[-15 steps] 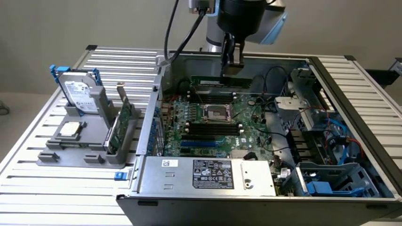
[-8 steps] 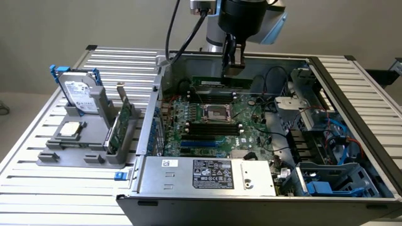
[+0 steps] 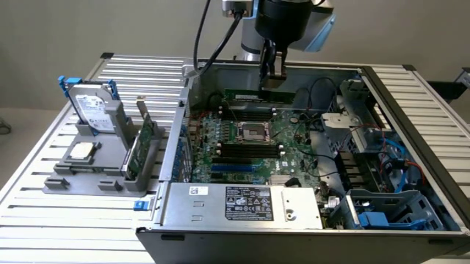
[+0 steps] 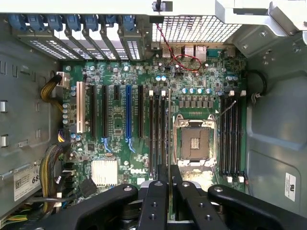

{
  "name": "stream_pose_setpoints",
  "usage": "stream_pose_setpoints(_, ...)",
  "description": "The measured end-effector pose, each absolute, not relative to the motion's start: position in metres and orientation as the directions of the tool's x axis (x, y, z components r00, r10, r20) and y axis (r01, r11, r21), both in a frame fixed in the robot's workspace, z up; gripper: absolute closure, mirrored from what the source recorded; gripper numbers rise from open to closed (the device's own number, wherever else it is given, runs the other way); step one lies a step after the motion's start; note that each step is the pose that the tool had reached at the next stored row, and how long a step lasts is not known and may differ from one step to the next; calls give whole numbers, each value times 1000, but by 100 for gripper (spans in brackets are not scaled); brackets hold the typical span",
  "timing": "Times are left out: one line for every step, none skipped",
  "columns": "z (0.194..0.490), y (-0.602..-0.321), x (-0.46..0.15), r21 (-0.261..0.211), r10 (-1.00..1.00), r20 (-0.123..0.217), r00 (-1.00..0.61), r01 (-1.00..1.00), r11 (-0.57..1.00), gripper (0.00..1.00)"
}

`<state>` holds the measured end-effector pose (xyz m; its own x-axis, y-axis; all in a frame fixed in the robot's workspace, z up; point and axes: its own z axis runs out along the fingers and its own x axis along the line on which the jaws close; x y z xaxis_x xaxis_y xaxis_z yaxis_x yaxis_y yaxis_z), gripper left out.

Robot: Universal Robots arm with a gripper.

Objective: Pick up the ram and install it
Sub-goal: 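Insert the ram into the slot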

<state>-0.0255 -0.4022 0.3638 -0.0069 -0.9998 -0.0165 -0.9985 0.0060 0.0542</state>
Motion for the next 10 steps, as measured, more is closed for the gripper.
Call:
stream_pose_setpoints(364,-402,-25,54,-1000,-17,-7,-999,6,87)
stream_pose_setpoints(364,-402,-25,54,-1000,-17,-7,-999,6,87)
stream_pose_setpoints(364,-402,-25,54,-1000,-17,-7,-999,6,87)
stream_pose_setpoints(364,-402,-26,54,-1000,-17,-7,-999,6,87)
stream_pose_setpoints(364,-402,-25,54,-1000,-17,-7,-999,6,87)
stream_pose_setpoints(364,-402,-25,54,-1000,-17,-7,-999,6,87)
stream_pose_setpoints(364,-402,-25,54,-1000,-16,-7,-999,6,87)
stream_pose_setpoints(363,-400,-26,51,-1000,-16,-7,-999,6,87)
stream_pose_setpoints(362,-399,-26,49,-1000,-16,-8,-999,7,87)
stream_pose_setpoints(360,-399,-27,47,-1000,-17,-11,-999,11,87)
